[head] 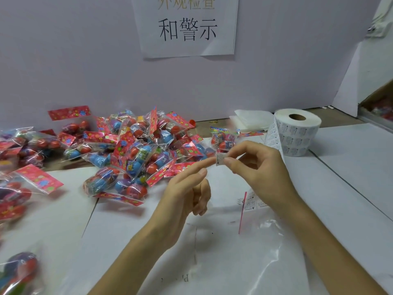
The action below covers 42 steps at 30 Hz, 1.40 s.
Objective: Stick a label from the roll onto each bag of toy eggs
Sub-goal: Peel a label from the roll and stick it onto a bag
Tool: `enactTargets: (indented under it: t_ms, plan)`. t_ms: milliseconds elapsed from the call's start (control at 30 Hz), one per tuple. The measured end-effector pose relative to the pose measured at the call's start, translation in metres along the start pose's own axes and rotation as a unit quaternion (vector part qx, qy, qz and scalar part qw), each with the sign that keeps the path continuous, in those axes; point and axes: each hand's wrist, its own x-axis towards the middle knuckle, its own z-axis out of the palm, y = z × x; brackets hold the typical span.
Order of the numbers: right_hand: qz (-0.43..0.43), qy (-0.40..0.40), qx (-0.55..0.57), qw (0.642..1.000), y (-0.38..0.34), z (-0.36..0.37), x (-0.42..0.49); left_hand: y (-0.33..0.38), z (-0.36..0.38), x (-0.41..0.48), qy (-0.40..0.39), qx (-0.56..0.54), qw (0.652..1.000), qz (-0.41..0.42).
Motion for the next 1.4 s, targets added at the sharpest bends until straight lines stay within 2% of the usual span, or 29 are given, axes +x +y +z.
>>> enactTargets:
  t_ms: [67, 133, 200, 267, 333, 367, 467, 567, 633, 767, 867, 967, 1067, 1167, 1267, 1333, 1400]
  plan:
    - [-0.007, -0.018, 0.026, 0.999, -0.001, 0.001, 0.0, 0.001, -0.004, 0.0, 0.07, 0.019, 0.997, 0.012]
    - [-0.006, -0.027, 0.044, 0.999, -0.001, 0.001, 0.0, 0.003, -0.016, 0.003, 0.171, 0.067, 0.982, 0.039]
    - [0.01, -0.038, 0.042, 0.998, 0.001, 0.001, 0.002, 0.005, -0.031, 0.005, 0.266, 0.194, 0.94, 0.085]
    - [0.045, -0.063, 0.021, 0.997, 0.007, 0.002, 0.002, 0.004, -0.043, 0.006, 0.315, 0.365, 0.869, 0.107]
    - [0.087, -0.099, -0.036, 0.991, 0.012, 0.005, -0.001, 0.003, -0.047, 0.004, 0.323, 0.498, 0.8, 0.086]
    - [0.107, -0.117, -0.075, 0.984, 0.015, 0.007, -0.003, 0.001, -0.047, 0.004, 0.318, 0.539, 0.777, 0.069]
    - [0.149, -0.173, -0.171, 0.958, 0.019, 0.012, -0.007, -0.003, -0.045, 0.003, 0.287, 0.616, 0.733, -0.002]
    - [0.169, -0.209, -0.181, 0.946, 0.017, 0.017, -0.009, -0.005, -0.041, 0.005, 0.26, 0.654, 0.709, -0.033]
    - [0.176, -0.207, -0.161, 0.949, 0.016, 0.02, -0.009, -0.003, -0.04, 0.005, 0.246, 0.627, 0.738, -0.038]
    - [0.18, -0.142, -0.089, 0.969, 0.016, 0.021, -0.008, 0.001, -0.037, 0.003, 0.249, 0.467, 0.849, 0.008]
    - [0.181, -0.086, -0.009, 0.98, 0.014, 0.021, -0.005, 0.005, -0.032, 0.004, 0.267, 0.359, 0.891, 0.071]
    - [0.17, -0.023, 0.06, 0.983, 0.011, 0.02, -0.003, 0.009, -0.027, 0.004, 0.269, 0.24, 0.928, 0.099]
    - [0.158, 0.015, 0.093, 0.983, 0.009, 0.017, -0.003, 0.013, -0.024, 0.001, 0.25, 0.142, 0.954, 0.086]
    - [0.16, 0.027, 0.097, 0.982, 0.009, 0.016, -0.002, 0.014, -0.026, 0.002, 0.23, 0.085, 0.969, 0.038]
    - [0.15, 0.033, 0.102, 0.983, 0.009, 0.015, -0.002, 0.015, -0.027, 0.001, 0.145, -0.005, 0.989, -0.023]
    - [0.138, 0.032, 0.102, 0.985, 0.009, 0.015, -0.002, 0.011, -0.024, 0.0, 0.089, -0.012, 0.995, -0.045]
    - [0.129, 0.028, 0.087, 0.987, 0.009, 0.015, -0.003, 0.009, -0.02, 0.0, 0.083, 0.017, 0.995, -0.062]
